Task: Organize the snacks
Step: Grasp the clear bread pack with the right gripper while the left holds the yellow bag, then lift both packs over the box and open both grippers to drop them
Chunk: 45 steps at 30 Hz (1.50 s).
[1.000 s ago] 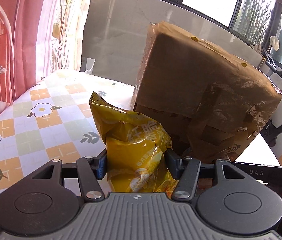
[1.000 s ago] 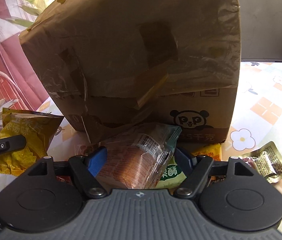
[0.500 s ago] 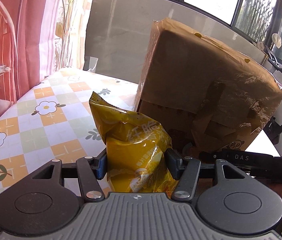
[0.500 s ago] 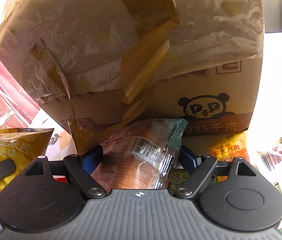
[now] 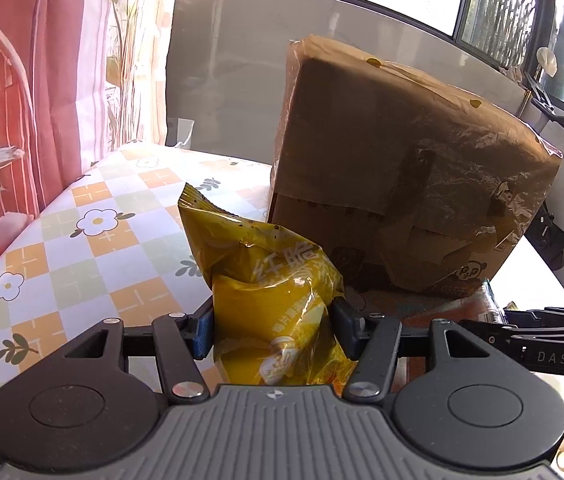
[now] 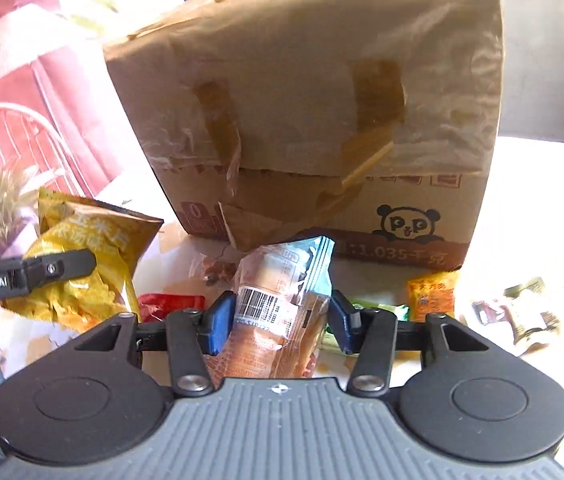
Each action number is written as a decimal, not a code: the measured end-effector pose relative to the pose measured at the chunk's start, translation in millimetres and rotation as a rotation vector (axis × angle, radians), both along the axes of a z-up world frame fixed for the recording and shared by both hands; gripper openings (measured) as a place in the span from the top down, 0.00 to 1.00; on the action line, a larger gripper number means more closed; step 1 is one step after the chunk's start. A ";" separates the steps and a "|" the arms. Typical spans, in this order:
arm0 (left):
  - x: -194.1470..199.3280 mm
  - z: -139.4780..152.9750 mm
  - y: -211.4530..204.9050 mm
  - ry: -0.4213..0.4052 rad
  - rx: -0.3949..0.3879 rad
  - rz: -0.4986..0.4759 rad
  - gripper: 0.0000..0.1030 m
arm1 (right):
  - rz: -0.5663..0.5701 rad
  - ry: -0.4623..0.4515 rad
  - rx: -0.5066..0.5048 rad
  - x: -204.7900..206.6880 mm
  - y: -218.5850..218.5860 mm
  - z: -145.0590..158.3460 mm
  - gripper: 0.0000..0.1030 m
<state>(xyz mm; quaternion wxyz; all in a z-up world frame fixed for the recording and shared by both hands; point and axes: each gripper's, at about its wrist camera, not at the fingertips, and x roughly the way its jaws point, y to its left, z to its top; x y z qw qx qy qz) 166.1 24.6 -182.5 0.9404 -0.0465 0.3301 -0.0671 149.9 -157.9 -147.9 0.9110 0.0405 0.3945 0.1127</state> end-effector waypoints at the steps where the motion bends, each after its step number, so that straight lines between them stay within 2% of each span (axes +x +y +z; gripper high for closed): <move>1: -0.2 -0.1 0.2 0.003 0.011 0.007 0.41 | 0.005 -0.011 -0.038 -3.4 1.8 2.7 0.50; 3: -0.6 -0.4 0.6 0.009 0.027 0.021 0.41 | 0.002 -0.026 -0.092 -9.7 3.1 10.9 0.50; 9: 0.9 -11.0 -1.3 0.048 0.060 0.004 0.41 | -0.021 -0.013 -0.079 -9.2 -5.3 7.2 0.50; 20: 7.0 -19.4 5.1 0.086 0.033 0.031 0.39 | 0.019 -0.016 -0.064 -8.6 7.8 0.6 0.48; 30: 2.8 -20.5 0.1 0.063 0.044 0.009 0.39 | 0.010 0.009 -0.003 -6.3 10.4 -9.2 0.42; 36: 1.2 -15.3 1.2 0.046 0.034 -0.006 0.41 | 0.009 0.013 0.048 -7.7 5.0 -7.9 0.51; 45: -6.5 8.4 2.0 -0.040 0.042 -0.007 0.42 | -0.015 -0.083 0.020 -20.4 -8.9 16.1 0.57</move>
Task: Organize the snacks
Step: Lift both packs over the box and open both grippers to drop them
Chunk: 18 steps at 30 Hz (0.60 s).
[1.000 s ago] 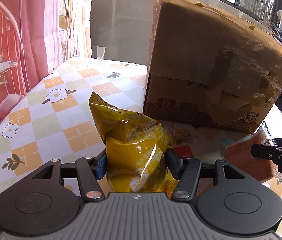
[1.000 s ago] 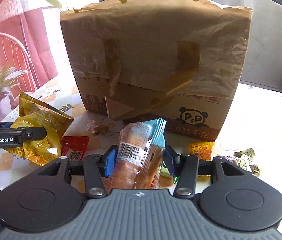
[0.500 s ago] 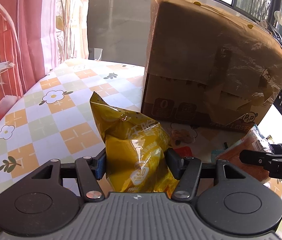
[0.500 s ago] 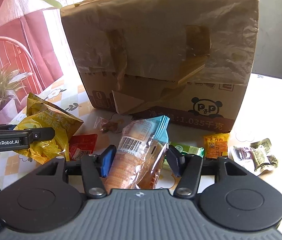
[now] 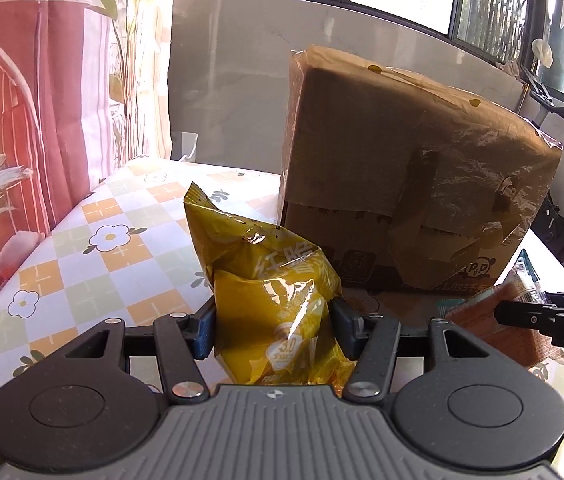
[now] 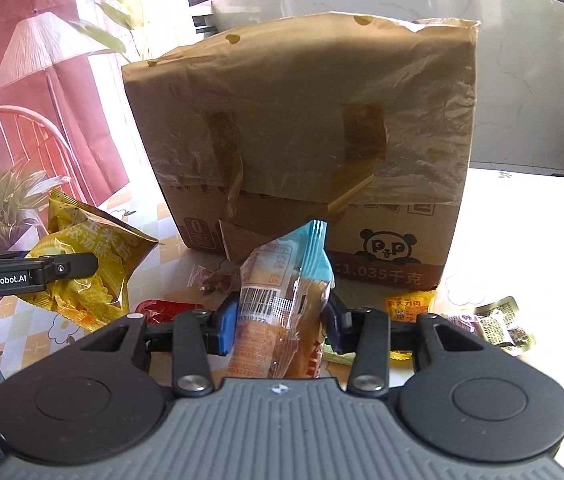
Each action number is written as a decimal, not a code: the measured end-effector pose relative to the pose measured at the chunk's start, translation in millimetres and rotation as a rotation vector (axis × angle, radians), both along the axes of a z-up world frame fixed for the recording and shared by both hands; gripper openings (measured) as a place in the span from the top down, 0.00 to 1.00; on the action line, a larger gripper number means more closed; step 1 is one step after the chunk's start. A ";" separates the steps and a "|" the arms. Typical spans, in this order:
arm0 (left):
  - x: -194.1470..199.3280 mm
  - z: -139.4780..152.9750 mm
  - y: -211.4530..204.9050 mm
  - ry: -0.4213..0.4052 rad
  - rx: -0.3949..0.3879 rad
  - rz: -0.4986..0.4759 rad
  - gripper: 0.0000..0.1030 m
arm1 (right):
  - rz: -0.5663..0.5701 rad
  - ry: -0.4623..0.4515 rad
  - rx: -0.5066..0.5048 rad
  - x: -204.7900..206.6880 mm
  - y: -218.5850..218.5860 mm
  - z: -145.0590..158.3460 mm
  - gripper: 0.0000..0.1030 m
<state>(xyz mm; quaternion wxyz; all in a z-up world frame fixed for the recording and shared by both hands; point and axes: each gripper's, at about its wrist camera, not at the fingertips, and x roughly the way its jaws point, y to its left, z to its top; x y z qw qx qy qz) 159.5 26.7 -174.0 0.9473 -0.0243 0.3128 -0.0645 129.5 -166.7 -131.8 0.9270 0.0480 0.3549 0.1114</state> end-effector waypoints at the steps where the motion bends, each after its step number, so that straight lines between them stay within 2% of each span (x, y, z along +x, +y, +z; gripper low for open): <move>1: 0.5 2.8 0.2 -0.006 0.004 -0.001 0.42 | -0.003 -0.010 -0.003 -1.6 -1.4 2.5 0.57; 11: 3.1 43.4 -6.1 -0.096 0.032 -0.035 0.42 | -0.004 -0.140 0.021 -14.2 -17.6 48.6 0.57; 18: 2.5 100.4 -10.3 -0.217 0.049 -0.087 0.42 | 0.018 -0.264 0.085 -11.5 -27.6 100.6 0.58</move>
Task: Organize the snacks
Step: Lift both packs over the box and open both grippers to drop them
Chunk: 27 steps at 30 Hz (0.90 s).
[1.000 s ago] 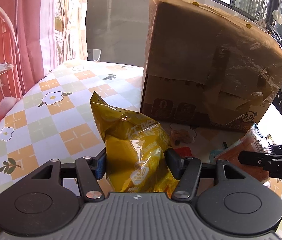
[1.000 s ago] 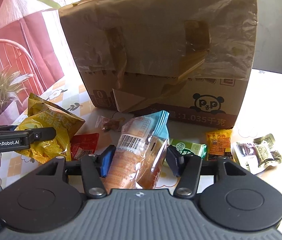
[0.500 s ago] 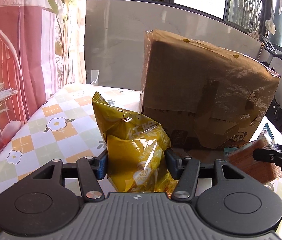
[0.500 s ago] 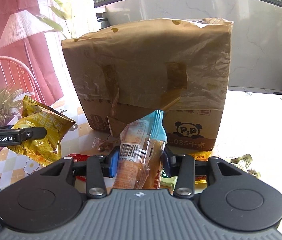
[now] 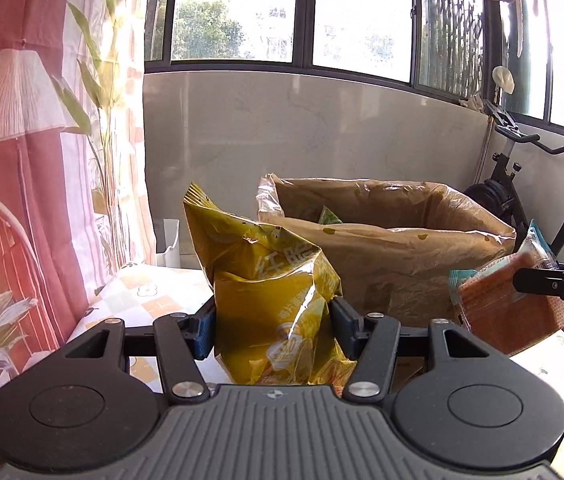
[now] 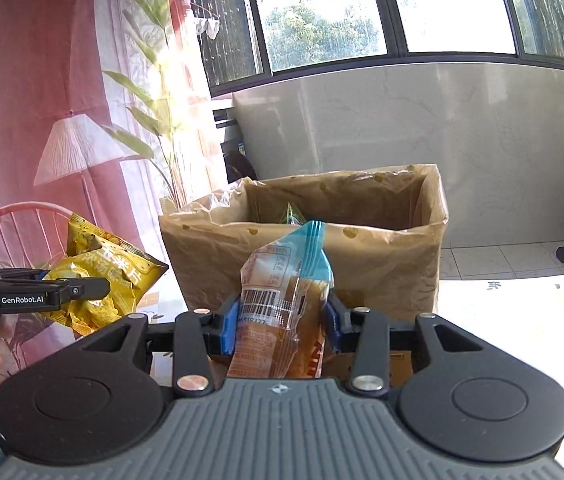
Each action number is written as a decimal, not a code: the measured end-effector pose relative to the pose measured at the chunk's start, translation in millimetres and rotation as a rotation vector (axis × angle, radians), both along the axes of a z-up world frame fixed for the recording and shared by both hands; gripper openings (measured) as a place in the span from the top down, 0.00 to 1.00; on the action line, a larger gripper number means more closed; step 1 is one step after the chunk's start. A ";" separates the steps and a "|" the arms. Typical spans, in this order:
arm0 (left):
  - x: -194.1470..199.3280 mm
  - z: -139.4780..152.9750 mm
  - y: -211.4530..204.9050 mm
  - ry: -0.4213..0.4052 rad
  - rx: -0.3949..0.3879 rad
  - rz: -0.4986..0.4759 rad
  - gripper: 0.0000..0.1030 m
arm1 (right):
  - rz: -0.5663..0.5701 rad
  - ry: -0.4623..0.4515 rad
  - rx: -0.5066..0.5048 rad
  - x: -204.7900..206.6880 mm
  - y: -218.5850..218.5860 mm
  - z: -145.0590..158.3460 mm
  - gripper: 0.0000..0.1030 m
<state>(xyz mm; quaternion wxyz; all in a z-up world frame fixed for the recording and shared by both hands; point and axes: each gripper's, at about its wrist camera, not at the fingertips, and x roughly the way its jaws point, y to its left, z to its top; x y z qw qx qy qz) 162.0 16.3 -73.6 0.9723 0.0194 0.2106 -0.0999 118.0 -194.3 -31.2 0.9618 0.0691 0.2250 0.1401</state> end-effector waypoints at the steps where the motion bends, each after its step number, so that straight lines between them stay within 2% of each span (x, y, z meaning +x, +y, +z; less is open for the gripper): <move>1: 1.5 9.2 -2.2 -0.019 0.003 -0.009 0.42 | 0.002 -0.015 0.010 1.5 -1.7 7.5 0.58; 6: 11.6 48.5 -17.2 -0.108 0.019 -0.072 0.42 | 0.021 -0.099 0.003 11.6 -6.0 46.4 0.58; 9: 23.8 64.6 -26.5 -0.126 -0.001 -0.104 0.42 | 0.024 -0.127 -0.014 23.8 -7.8 63.0 0.58; 13: 51.7 76.3 -49.4 -0.142 0.021 -0.151 0.42 | 0.014 -0.147 -0.069 47.1 -10.0 75.6 0.58; 18: 106.6 73.1 -78.0 -0.099 0.072 -0.198 0.42 | -0.032 -0.096 -0.130 97.4 -17.3 73.3 0.58; 21: 140.7 58.8 -95.2 -0.058 0.164 -0.200 0.42 | -0.050 -0.039 -0.183 130.4 -15.9 60.9 0.58; 27: 191.4 35.8 -107.9 0.040 0.280 -0.188 0.42 | -0.065 0.030 -0.283 165.8 -13.6 37.3 0.58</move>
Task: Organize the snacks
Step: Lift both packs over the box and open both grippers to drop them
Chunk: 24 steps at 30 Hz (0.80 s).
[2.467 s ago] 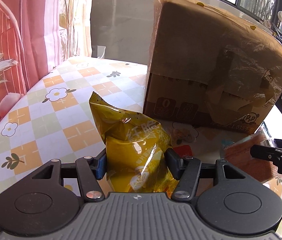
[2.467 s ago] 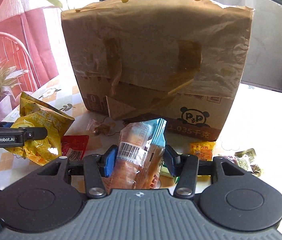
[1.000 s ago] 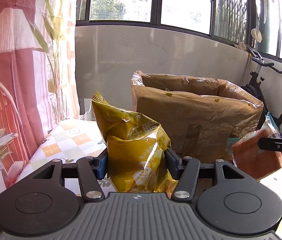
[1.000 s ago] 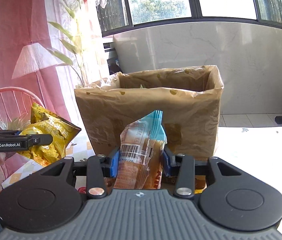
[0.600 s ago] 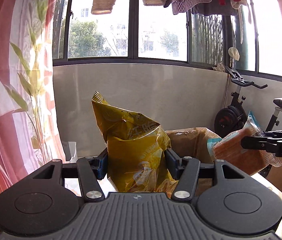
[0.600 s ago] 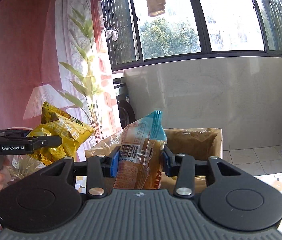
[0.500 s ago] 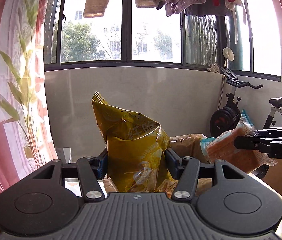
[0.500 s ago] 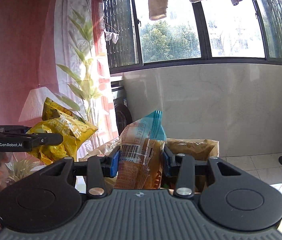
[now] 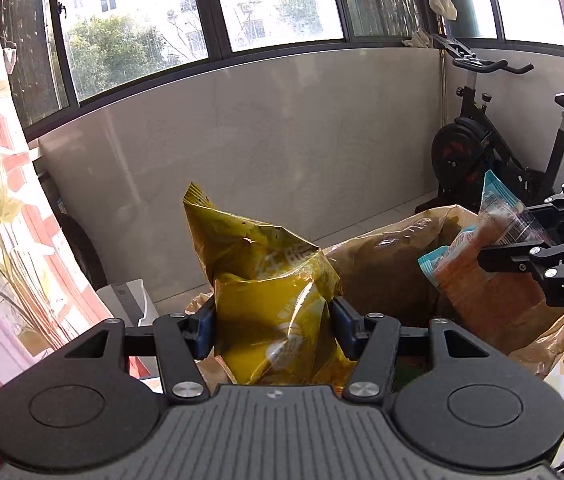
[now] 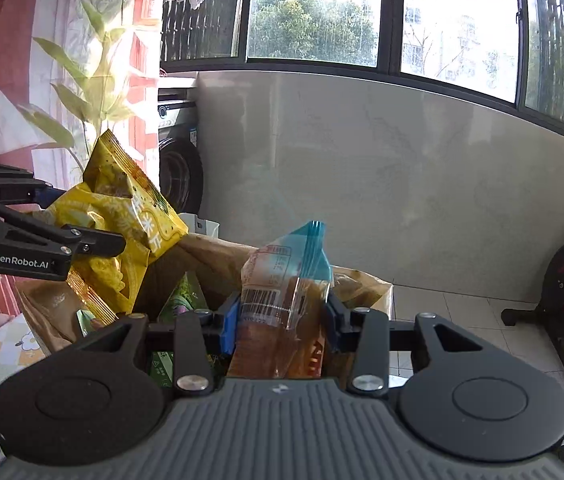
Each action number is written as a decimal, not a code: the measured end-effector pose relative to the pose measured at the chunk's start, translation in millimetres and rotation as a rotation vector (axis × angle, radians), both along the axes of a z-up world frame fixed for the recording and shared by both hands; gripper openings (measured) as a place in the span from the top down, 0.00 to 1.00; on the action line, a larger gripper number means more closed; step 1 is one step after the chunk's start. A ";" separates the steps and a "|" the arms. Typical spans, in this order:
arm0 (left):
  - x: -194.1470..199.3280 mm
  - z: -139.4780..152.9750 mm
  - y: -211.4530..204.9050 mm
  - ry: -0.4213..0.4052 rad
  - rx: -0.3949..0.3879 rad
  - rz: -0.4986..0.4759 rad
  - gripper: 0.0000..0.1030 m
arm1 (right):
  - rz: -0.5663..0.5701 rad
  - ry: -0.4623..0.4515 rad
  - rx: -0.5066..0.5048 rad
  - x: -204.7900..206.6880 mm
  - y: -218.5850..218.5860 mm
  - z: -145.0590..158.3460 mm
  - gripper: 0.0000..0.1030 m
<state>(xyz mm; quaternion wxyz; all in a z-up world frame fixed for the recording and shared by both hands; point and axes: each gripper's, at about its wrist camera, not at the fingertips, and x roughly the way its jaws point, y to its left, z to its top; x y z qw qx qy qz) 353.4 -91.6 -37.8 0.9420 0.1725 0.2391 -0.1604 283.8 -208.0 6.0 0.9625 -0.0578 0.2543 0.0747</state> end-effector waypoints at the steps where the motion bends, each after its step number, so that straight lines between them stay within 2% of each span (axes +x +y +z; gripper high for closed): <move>1: 5.2 -3.2 0.0 0.010 0.020 0.002 0.42 | -0.003 0.014 -0.002 5.4 -0.7 -4.6 0.58; 6: 23.8 -19.5 -5.6 0.057 0.121 -0.009 0.42 | -0.007 0.065 0.006 18.5 -1.3 -17.1 0.58; 10: 27.1 -27.6 -9.9 0.060 0.175 -0.032 0.42 | -0.002 0.093 0.004 25.0 0.3 -23.0 0.58; 16: 41.0 -32.8 -12.0 0.132 0.124 -0.048 0.42 | -0.023 0.128 -0.013 32.1 4.1 -30.0 0.58; 21: 47.3 -38.2 -4.7 0.220 0.016 -0.060 0.41 | -0.040 0.149 -0.030 36.0 6.5 -33.0 0.58; 24: 42.9 -35.2 -6.6 0.196 0.047 -0.072 0.38 | -0.050 0.160 -0.032 38.0 7.0 -33.5 0.57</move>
